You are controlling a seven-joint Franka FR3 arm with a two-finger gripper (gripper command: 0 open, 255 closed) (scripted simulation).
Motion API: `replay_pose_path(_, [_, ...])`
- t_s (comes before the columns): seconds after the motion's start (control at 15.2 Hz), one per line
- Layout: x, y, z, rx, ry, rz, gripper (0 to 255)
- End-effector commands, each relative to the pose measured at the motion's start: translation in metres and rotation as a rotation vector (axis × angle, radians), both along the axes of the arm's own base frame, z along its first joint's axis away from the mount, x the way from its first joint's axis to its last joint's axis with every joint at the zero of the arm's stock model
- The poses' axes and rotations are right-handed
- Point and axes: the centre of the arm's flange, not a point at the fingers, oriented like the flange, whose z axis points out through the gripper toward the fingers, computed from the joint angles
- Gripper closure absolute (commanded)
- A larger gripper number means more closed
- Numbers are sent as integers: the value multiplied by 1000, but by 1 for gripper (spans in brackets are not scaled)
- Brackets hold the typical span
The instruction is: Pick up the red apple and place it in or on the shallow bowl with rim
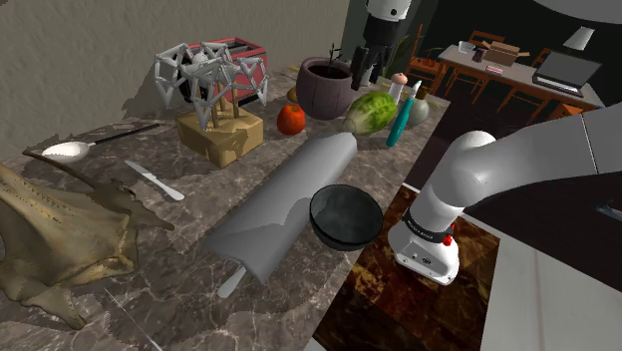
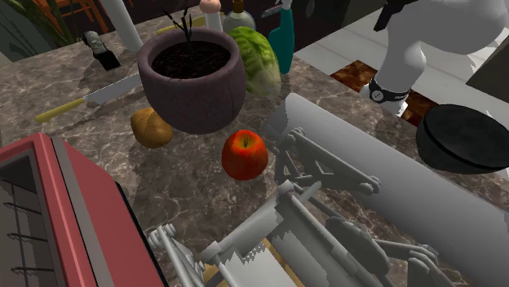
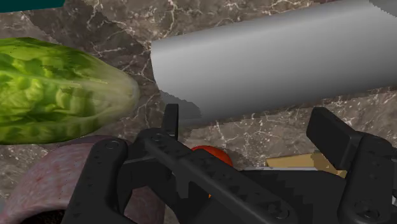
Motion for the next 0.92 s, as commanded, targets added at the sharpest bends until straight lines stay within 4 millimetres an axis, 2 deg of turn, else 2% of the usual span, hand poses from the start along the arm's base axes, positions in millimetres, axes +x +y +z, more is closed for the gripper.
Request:
replay_pose_path(0.0, [0,0,0,0,0,0,0])
replay_pose_path(0.46, [75,-32,-41,-4,-10,343,0])
replay_pose_path(0.86, [146,-39,-75,-7,-18,638,0])
